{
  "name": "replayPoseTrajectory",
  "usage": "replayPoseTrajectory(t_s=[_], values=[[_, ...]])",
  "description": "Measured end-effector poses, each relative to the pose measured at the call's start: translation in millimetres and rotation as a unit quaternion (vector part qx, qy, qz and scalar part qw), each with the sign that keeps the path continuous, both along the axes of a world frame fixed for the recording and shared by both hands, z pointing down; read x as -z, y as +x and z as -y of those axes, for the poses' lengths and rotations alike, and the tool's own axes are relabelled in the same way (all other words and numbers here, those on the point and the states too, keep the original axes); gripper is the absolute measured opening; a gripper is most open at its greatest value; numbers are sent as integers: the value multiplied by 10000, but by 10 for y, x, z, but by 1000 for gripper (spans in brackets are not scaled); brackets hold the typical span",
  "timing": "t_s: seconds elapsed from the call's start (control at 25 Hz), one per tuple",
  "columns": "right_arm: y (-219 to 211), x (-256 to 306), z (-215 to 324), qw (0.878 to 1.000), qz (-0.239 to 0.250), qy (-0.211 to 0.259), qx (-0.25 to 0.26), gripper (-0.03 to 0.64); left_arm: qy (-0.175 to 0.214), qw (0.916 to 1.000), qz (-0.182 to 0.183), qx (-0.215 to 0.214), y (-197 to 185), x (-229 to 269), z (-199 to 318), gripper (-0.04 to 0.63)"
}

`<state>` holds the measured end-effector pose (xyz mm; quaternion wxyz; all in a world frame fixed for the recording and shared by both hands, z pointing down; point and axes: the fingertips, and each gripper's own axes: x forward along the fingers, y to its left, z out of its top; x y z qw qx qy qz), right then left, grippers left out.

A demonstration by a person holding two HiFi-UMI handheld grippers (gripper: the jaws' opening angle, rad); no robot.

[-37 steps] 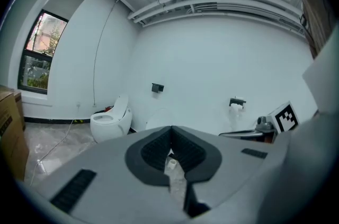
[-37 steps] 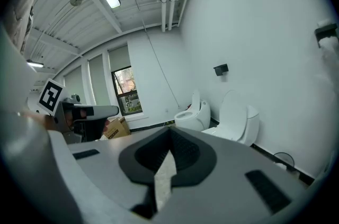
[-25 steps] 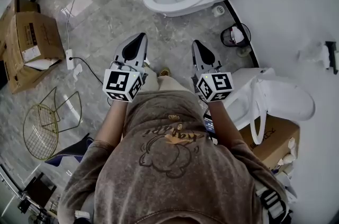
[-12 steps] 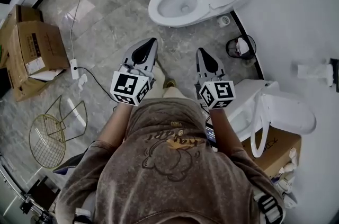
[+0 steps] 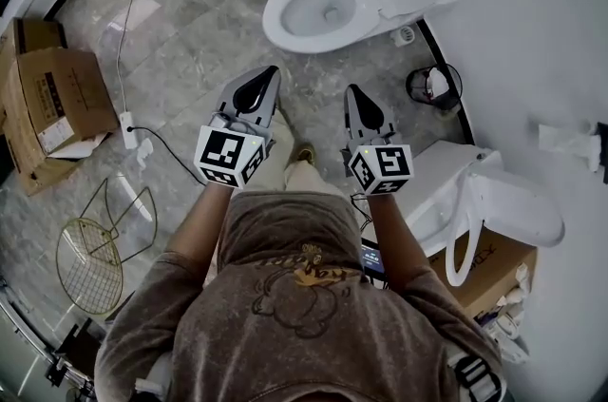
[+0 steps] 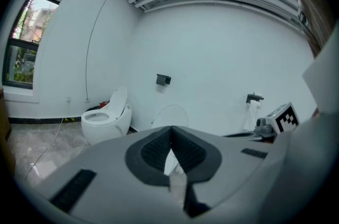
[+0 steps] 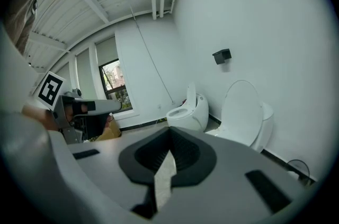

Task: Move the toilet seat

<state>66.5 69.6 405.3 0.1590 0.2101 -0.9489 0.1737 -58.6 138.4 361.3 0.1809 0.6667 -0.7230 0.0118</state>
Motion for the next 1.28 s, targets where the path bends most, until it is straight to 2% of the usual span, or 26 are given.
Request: replayPoseTrajectory(t_s=[0.56, 0.72, 1.08, 1.28], values=[[-503, -895, 407, 9994, -159, -264, -161, -2, -124, 9996, -246, -77, -510, -940, 459, 9], [-598, -1226, 503, 9990, -181, -332, -222, -2, -210, 9992, -287, -169, -582, -1321, 538, 9], [-829, -1919, 586, 9986, -262, -463, -7, -2, -436, 9984, -211, -297, -724, -2127, 659, 9], [-888, -2262, 571, 9977, -328, -600, -40, -1, -551, 9978, -281, -222, -793, -2491, 675, 9]])
